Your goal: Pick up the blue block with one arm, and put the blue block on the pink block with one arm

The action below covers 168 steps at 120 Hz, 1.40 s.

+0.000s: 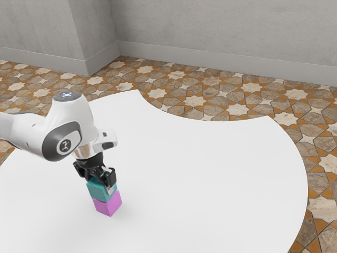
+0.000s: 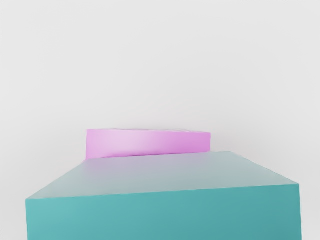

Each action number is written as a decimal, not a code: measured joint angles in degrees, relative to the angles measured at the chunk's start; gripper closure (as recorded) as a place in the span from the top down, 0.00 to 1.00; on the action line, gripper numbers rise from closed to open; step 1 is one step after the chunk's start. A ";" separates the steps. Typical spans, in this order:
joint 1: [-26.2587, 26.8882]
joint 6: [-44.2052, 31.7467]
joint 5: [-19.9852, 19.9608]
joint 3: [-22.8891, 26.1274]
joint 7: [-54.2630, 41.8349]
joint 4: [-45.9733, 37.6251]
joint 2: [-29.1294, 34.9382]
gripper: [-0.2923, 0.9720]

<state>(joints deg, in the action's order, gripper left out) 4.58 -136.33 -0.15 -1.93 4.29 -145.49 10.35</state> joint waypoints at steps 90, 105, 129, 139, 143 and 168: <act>0.55 -1.56 3.64 0.00 -0.09 -1.54 1.09 0.47; 0.27 -2.09 3.64 -0.08 -0.24 -1.39 0.67 0.48; 0.49 -3.22 3.66 -0.08 -0.42 -0.97 0.22 0.47; 0.49 -3.43 3.55 -0.08 -0.47 -1.02 0.05 0.48; 0.45 -3.50 3.50 -0.08 -0.48 -1.06 -0.25 0.48; 0.24 -3.77 3.35 -0.08 -0.56 -1.13 -1.05 0.47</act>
<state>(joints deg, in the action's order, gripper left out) 4.83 -140.10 3.21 -2.01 3.73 -146.62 9.30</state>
